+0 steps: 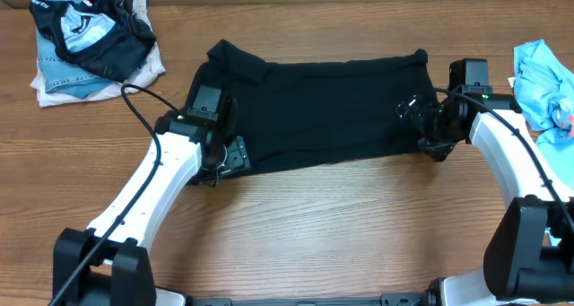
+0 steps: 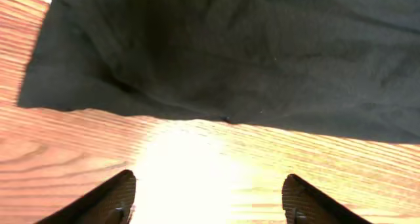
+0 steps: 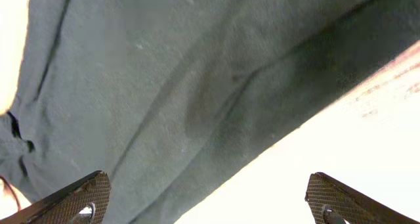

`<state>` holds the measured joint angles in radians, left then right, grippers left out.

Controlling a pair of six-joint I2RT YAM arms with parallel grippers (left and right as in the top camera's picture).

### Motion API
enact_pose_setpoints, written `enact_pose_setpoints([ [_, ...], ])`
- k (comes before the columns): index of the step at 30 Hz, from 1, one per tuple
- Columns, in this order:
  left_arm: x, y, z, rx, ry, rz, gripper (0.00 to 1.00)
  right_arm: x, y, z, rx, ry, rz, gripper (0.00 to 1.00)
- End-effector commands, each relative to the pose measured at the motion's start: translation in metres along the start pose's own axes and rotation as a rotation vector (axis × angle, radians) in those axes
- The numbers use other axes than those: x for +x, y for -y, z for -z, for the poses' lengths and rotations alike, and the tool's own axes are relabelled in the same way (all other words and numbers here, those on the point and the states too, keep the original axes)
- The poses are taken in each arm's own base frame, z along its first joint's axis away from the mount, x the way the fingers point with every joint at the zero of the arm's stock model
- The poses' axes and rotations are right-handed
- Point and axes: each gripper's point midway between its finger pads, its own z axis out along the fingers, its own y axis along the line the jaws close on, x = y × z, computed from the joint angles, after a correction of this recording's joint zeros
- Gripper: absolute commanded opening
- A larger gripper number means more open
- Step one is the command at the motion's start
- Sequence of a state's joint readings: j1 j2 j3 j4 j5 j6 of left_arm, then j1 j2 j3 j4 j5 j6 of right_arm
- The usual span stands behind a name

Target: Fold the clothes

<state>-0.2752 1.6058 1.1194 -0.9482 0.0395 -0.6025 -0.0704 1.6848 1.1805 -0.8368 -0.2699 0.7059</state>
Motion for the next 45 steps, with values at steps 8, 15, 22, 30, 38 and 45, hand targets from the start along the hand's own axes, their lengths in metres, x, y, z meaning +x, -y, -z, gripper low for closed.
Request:
enact_pose_setpoints([
  [8, -0.013, 0.017, -0.042, 0.024, -0.036, -0.015, 0.58, 0.005, -0.003, 0.014, -0.011, -0.010, 0.043, 0.98],
  [15, -0.032, 0.026, -0.049, 0.061, 0.028, -0.020, 0.48, 0.006, -0.001, 0.014, -0.003, -0.013, 0.044, 0.98],
  [22, -0.039, 0.024, -0.060, 0.061, 0.031, -0.009, 0.17, 0.007, 0.001, 0.014, 0.006, -0.016, 0.045, 0.98],
  [30, -0.054, 0.062, -0.031, 0.244, 0.007, 0.001, 0.10, 0.005, 0.009, 0.014, 0.049, 0.000, 0.040, 0.98],
  [38, -0.130, 0.065, 0.024, 0.335, 0.197, 0.085, 0.13, 0.005, 0.013, 0.015, 0.069, 0.003, 0.038, 0.98],
  [45, -0.172, 0.030, -0.002, 0.172, 0.337, 0.086, 0.88, 0.007, 0.015, 0.015, 0.075, -0.003, 0.036, 0.97],
])
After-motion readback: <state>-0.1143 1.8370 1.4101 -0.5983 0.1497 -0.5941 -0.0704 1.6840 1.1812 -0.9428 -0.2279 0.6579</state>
